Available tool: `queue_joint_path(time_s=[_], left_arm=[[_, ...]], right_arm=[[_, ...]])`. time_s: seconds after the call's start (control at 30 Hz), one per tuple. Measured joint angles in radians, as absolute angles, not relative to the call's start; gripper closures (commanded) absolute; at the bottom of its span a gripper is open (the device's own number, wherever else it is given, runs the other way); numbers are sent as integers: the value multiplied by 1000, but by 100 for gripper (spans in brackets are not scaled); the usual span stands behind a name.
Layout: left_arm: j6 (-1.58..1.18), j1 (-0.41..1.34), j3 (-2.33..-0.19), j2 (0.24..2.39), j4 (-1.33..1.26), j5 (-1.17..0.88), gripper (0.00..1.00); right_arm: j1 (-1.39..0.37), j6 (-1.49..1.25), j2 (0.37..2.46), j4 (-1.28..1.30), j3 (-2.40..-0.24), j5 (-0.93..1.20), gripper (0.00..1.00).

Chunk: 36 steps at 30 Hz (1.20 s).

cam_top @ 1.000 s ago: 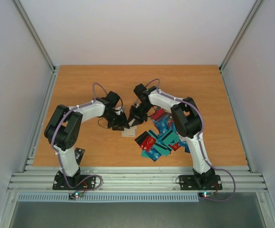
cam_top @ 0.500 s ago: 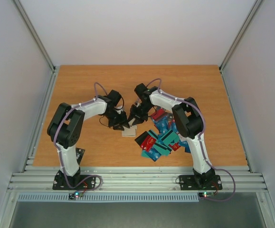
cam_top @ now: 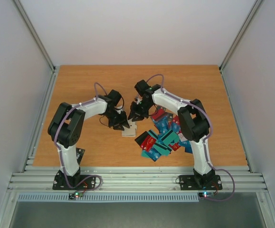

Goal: Put the credit cards into the card holder

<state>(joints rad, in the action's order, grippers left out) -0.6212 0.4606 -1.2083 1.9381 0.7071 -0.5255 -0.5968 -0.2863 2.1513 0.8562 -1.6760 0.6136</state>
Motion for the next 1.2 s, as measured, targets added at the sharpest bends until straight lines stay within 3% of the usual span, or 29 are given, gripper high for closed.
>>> queue_joint_path(time_s=[0.17, 0.37, 0.6, 0.9, 1.2], left_arm=[[-621, 460, -1209, 1939, 708, -526, 64], [-621, 460, -1214, 1942, 712, -527, 64], [-621, 459, -1226, 1950, 728, -531, 64], [-596, 466, -1227, 1925, 726, -529, 53], [-523, 482, -1233, 1902, 738, -431, 55]], right_arm=[[-599, -270, 2098, 853, -1644, 614, 89], [-598, -252, 2080, 848, -1575, 607, 94], [-593, -242, 2091, 831, -1533, 606, 94], [-586, -242, 2145, 800, -1536, 630, 95], [-585, -242, 2148, 778, -1536, 641, 95]])
